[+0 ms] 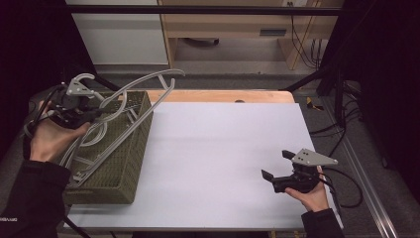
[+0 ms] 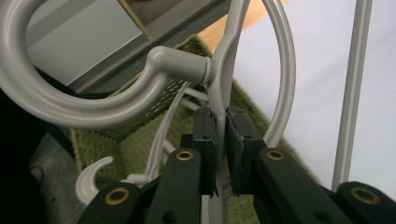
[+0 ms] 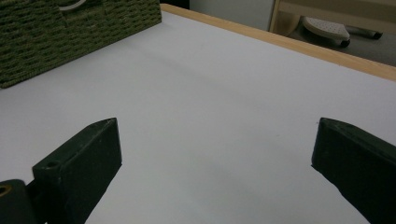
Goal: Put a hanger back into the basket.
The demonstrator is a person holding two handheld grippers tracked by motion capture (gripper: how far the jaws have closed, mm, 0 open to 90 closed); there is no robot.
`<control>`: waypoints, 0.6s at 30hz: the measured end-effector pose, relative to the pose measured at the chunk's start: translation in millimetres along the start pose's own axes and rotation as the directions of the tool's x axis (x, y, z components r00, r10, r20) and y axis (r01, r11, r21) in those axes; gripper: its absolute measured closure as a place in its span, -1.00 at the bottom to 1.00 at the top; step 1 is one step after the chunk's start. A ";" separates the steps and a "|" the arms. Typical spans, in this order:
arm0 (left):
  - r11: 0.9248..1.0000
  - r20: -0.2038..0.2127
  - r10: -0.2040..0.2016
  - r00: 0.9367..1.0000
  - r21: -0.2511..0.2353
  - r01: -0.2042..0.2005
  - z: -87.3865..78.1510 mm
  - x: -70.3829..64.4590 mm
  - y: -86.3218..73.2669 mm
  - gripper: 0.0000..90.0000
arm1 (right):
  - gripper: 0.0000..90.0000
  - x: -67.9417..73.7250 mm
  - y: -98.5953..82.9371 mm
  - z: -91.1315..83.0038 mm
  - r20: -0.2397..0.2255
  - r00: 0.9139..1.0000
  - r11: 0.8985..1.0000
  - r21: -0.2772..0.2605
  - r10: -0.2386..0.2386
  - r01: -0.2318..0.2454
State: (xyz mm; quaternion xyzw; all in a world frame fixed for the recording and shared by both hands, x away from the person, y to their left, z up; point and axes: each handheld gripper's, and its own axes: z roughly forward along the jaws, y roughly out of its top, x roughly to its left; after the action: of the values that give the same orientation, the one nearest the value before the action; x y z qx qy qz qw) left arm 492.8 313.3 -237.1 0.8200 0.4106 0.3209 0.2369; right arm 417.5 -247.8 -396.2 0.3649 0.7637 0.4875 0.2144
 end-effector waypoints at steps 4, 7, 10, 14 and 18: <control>1.000 -0.025 -0.008 1.000 0.019 0.008 5.2 16.3 -6.7 0.84 | -0.95 -1.0 0.2 -1.3 0.001 1.000 1.000 -0.003 0.000 0.000; 0.999 -0.047 -0.005 0.999 0.041 0.007 9.5 24.3 -11.0 0.84 | -0.95 -1.2 -0.3 -0.5 0.004 1.000 1.000 0.000 0.001 -0.001; 0.999 -0.049 -0.007 0.999 0.049 0.010 13.7 32.1 -17.3 0.84 | -0.95 -2.0 -1.2 -0.1 0.002 1.000 1.000 0.005 0.003 -0.003; 0.999 -0.060 -0.015 0.998 0.052 0.018 16.6 39.9 -26.5 0.84 | -0.95 -2.2 -1.8 1.6 0.006 1.000 1.000 0.009 0.006 -0.006; 0.998 -0.070 -0.013 0.997 0.066 0.018 19.7 46.2 -35.9 0.84 | -0.95 -1.4 -2.2 3.5 0.005 1.000 1.000 0.016 0.004 -0.004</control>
State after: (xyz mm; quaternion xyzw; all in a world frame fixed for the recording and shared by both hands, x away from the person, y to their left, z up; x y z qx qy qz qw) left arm 509.4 368.8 -258.7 0.8126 0.4353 0.3335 0.1975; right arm 420.0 -247.4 -399.8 0.3694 0.7662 0.4809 0.2127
